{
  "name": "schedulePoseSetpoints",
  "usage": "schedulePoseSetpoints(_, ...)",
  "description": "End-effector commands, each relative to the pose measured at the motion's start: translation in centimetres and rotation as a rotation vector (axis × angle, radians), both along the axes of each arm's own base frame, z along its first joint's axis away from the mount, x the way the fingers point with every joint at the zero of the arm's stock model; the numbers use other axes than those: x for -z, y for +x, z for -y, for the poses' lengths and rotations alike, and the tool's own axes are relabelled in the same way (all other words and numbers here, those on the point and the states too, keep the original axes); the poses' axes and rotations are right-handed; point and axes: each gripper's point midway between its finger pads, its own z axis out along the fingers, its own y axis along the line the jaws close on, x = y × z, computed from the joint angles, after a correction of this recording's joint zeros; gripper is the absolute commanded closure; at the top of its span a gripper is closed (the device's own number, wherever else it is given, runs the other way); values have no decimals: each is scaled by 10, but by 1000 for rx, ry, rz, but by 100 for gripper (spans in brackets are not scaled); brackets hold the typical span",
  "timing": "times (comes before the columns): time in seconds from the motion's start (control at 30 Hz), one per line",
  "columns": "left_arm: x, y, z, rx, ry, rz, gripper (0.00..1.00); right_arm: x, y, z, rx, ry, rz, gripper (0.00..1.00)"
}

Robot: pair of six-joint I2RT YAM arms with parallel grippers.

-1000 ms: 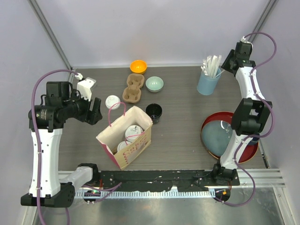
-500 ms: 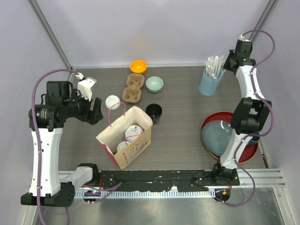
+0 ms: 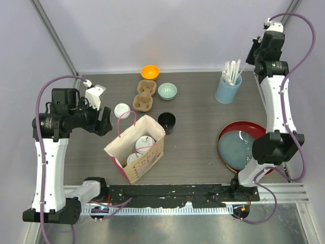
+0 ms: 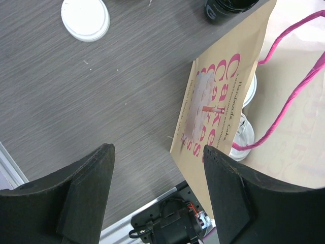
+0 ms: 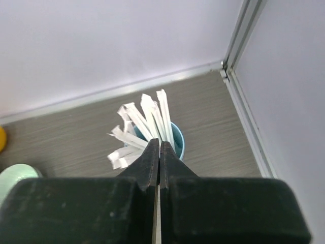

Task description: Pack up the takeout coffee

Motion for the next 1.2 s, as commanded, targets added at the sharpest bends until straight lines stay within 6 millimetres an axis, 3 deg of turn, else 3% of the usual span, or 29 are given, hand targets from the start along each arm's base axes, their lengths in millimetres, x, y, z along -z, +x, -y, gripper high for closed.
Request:
schedulePoseSetpoints(0.0, -3, -5, 4, 17, -22, 24, 26, -102, -53, -21, -17, -68, 212, 99)
schedulePoseSetpoints(0.07, -2, -6, 4, 19, -23, 23, 26, -119, -70, -33, -41, -76, 251, 99)
schedulePoseSetpoints(0.1, -3, -7, 4, 21, -25, 25, 25, -138, -86, -55, -93, -72, 300, 99)
schedulePoseSetpoints(0.17, -3, -8, 5, 22, -28, 27, 26, -154, -104, -80, -187, -51, 347, 99)
schedulePoseSetpoints(0.2, -3, -9, 5, 23, -31, 26, 26, -171, -124, -102, -267, -33, 394, 99)
schedulePoseSetpoints(0.23, -3, -9, 5, 23, -30, 30, 25, -176, -135, -131, -406, -3, 414, 99)
schedulePoseSetpoints(0.33, -3, -10, 6, 27, -34, 28, 25, -187, -174, -187, -649, 98, 459, 99)
schedulePoseSetpoints(0.37, -3, -10, 6, 26, -33, 28, 25, -180, -190, -213, -794, 137, 445, 99)
schedulePoseSetpoints(0.43, -3, -10, 6, 27, -34, 30, 26, -187, -221, -246, -948, 225, 473, 99)
schedulePoseSetpoints(0.47, -3, -10, 6, 28, -35, 30, 25, -178, -235, -264, -1062, 272, 443, 99)
schedulePoseSetpoints(0.53, -3, -10, 6, 26, -35, 27, 25, -181, -256, -284, -1173, 329, 453, 99)
schedulePoseSetpoints(0.67, -3, -11, 6, 27, -34, 28, 25, -172, -297, -332, -1394, 474, 362, 99)
schedulePoseSetpoints(0.77, -2, -11, 6, 26, -33, 30, 25, -166, -319, -357, -1523, 498, 301, 99)
schedulePoseSetpoints(0.8, -2, -12, 5, 26, -31, 30, 25, -147, -322, -373, -1551, 475, 220, 99)
schedulePoseSetpoints(0.87, -2, -12, 5, 24, -29, 31, 25, -138, -321, -385, -1547, 412, 187, 99)
schedulePoseSetpoints(0.9, -2, -12, 5, 24, -29, 31, 25, -115, -325, -400, -1575, 358, 114, 99)
schedulePoseSetpoints(1.03, -1, -12, 4, 24, -24, 29, 25, -86, -319, -431, -1576, 350, 62, 95)
schedulePoseSetpoints(1.07, -1, -12, 4, 23, -23, 29, 25, -72, -313, -436, -1554, 355, 36, 86)
schedulePoseSetpoints(1.1, -1, -12, 4, 23, -23, 28, 25, -71, -308, -438, -1535, 352, 44, 64)
schedulePoseSetpoints(1.13, -1, -11, 4, 22, -22, 31, 25, -61, -298, -440, -1515, 315, 35, 57)
schedulePoseSetpoints(1.17, -2, -12, 4, 25, -21, 30, 25, -65, -282, -436, -1431, 273, 63, 52)
